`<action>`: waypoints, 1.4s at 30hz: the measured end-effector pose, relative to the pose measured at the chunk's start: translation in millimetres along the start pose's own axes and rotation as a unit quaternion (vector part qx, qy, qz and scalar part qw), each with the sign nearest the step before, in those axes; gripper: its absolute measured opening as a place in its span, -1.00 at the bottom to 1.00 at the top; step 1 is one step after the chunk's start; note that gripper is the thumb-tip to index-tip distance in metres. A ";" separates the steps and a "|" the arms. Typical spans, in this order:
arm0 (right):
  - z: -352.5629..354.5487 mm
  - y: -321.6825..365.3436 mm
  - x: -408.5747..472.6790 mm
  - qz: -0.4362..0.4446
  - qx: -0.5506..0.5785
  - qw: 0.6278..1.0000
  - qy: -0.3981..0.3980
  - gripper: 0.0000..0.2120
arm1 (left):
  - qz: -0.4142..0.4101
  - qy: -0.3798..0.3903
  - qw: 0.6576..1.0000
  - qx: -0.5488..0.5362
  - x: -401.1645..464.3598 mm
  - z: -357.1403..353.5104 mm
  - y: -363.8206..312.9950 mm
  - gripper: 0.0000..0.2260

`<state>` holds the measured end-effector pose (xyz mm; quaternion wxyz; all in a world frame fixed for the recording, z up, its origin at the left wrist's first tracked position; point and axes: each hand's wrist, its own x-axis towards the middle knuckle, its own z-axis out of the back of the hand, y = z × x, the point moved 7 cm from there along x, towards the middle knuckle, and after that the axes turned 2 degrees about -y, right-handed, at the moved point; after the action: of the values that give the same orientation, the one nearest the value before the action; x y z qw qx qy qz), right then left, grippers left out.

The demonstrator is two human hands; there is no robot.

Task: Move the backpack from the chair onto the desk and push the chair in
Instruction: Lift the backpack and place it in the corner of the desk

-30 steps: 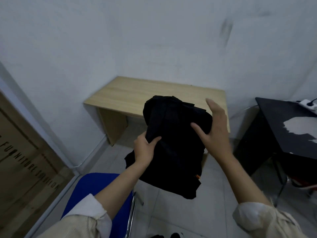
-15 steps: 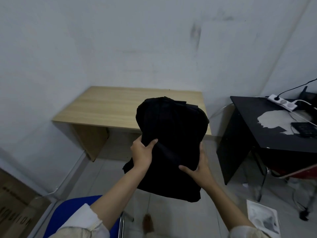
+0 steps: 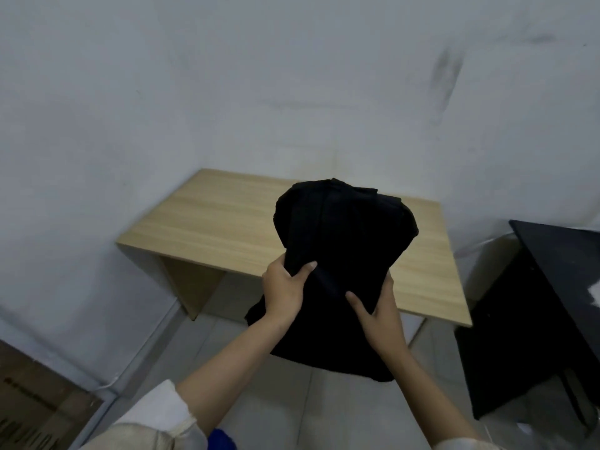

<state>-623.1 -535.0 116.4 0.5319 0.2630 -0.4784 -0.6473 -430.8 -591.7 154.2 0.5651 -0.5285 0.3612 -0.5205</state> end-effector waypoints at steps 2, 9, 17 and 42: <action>-23.0 13.7 35.8 0.011 0.014 1.000 -0.008 -0.27 | -0.013 0.010 1.000 0.017 40.8 3.0 -2.2 -0.86; -76.1 19.8 83.1 -0.003 0.000 1.000 -0.006 -0.25 | -0.016 0.035 0.999 0.030 106.6 3.5 13.7 -0.93; -149.1 33.4 143.4 0.015 -0.011 0.999 0.034 -0.13 | 0.028 -0.024 0.999 0.034 192.1 39.9 49.1 -0.97; -381.8 -46.5 399.2 -0.024 -0.135 0.943 0.304 -0.06 | 0.172 0.145 0.945 0.238 507.4 73.0 175.9 -0.38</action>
<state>-437.2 -1041.1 -12.3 0.6672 0.3843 -0.1956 -0.6074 -224.5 -1085.3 68.1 0.6969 -0.2275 0.3903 -0.5570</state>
